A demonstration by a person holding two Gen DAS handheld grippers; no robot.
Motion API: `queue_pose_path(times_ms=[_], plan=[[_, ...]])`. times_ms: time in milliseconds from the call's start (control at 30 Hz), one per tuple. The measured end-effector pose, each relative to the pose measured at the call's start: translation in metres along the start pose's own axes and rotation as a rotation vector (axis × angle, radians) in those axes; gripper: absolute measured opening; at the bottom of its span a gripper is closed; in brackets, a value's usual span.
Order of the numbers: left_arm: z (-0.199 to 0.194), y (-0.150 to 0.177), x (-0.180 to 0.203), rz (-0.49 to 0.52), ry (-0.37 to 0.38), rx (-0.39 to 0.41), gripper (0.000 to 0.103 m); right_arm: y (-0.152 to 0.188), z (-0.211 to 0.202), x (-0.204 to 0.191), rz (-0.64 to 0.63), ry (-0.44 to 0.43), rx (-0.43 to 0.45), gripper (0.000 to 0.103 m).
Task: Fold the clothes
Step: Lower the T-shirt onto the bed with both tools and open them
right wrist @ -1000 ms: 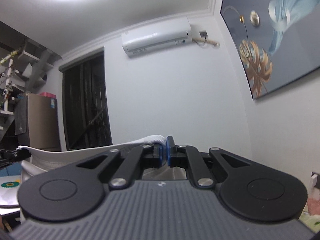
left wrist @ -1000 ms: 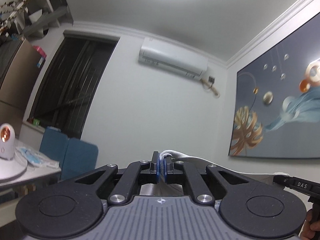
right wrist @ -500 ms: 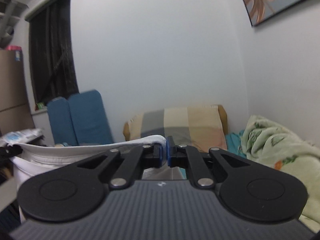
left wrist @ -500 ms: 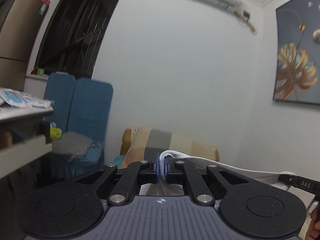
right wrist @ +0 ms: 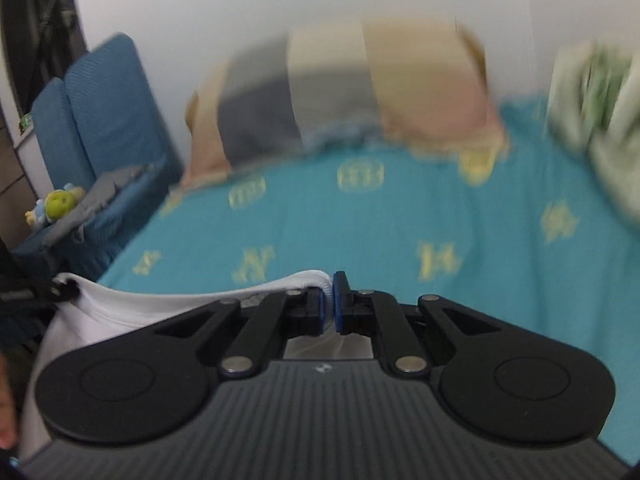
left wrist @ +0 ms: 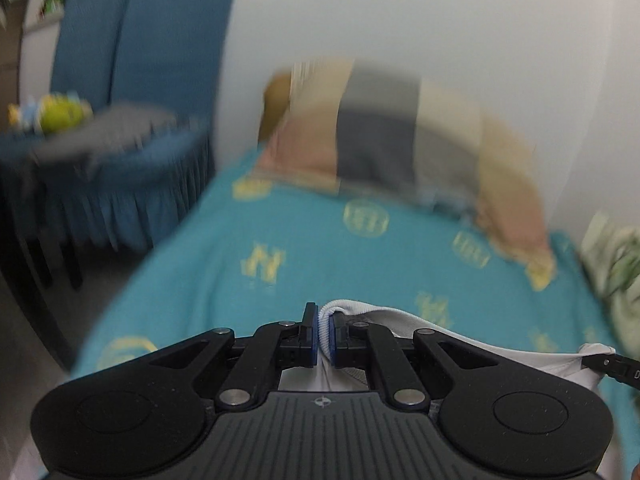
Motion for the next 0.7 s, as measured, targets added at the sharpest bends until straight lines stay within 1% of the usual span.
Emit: queue_pose_path(times_ms=[67, 133, 167, 200, 233, 267, 300, 333, 367, 400, 467, 500, 533, 567, 600, 700], plan=[[0.025, 0.014, -0.006, -0.006, 0.008, -0.046, 0.006, 0.014, 0.023, 0.015, 0.084, -0.056, -0.071, 0.009], [0.045, 0.026, -0.012, -0.007, 0.025, -0.083, 0.006, 0.023, 0.034, 0.025, 0.157, -0.110, -0.109, 0.009], [0.049, 0.032, -0.015, -0.013, 0.041, -0.097, 0.006, 0.026, 0.037, 0.029, 0.187, -0.142, -0.124, 0.011], [0.049, 0.035, -0.018, -0.023, 0.063, -0.106, 0.006, 0.027, 0.039, 0.030, 0.208, -0.170, -0.138, 0.015], [0.049, 0.038, -0.020, -0.032, 0.083, -0.115, 0.012, 0.028, 0.040, 0.032, 0.229, -0.198, -0.152, 0.019], [0.049, 0.038, -0.022, -0.030, 0.096, -0.122, 0.022, 0.028, 0.039, 0.033, 0.241, -0.229, -0.158, 0.029], [0.049, 0.039, -0.024, -0.028, 0.108, -0.129, 0.027, 0.028, 0.038, 0.034, 0.253, -0.259, -0.164, 0.049], [0.045, 0.039, -0.027, -0.028, 0.123, -0.132, 0.040, 0.026, 0.036, 0.033, 0.264, -0.292, -0.168, 0.062], [0.038, 0.038, -0.027, -0.032, 0.148, -0.134, 0.051, 0.025, 0.033, 0.032, 0.274, -0.322, -0.167, 0.083], [0.030, 0.036, -0.027, -0.035, 0.172, -0.136, 0.055, 0.023, 0.029, 0.031, 0.282, -0.336, -0.160, 0.090], [0.009, 0.033, -0.026, -0.032, 0.211, -0.126, 0.065, 0.019, 0.022, 0.026, 0.273, -0.345, -0.164, 0.089], [-0.003, 0.030, -0.025, -0.026, 0.224, -0.116, 0.069, 0.017, 0.020, 0.023, 0.264, -0.348, -0.168, 0.089], [-0.014, 0.029, -0.025, -0.017, 0.228, -0.101, 0.075, 0.016, 0.013, 0.020, 0.249, -0.325, -0.163, 0.089], [-0.030, 0.028, -0.026, -0.018, 0.232, -0.087, 0.077, 0.015, 0.002, 0.017, 0.237, -0.309, -0.151, 0.089], [-0.045, 0.027, -0.027, -0.021, 0.236, -0.074, 0.077, 0.014, -0.008, 0.014, 0.225, -0.293, -0.139, 0.089], [-0.097, 0.034, -0.045, -0.098, 0.258, -0.060, 0.079, 0.015, -0.056, 0.002, 0.203, -0.291, -0.106, 0.089]])
Point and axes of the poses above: each gripper's, at about its wrist camera, not at the fingertips, and z roughly the way its jaws point, x to its right, y to its underside, the point moved 6 cm from there along z, roughly the way its jaws point, and after that the axes turned 1 degree about x, right-handed, at the moved point
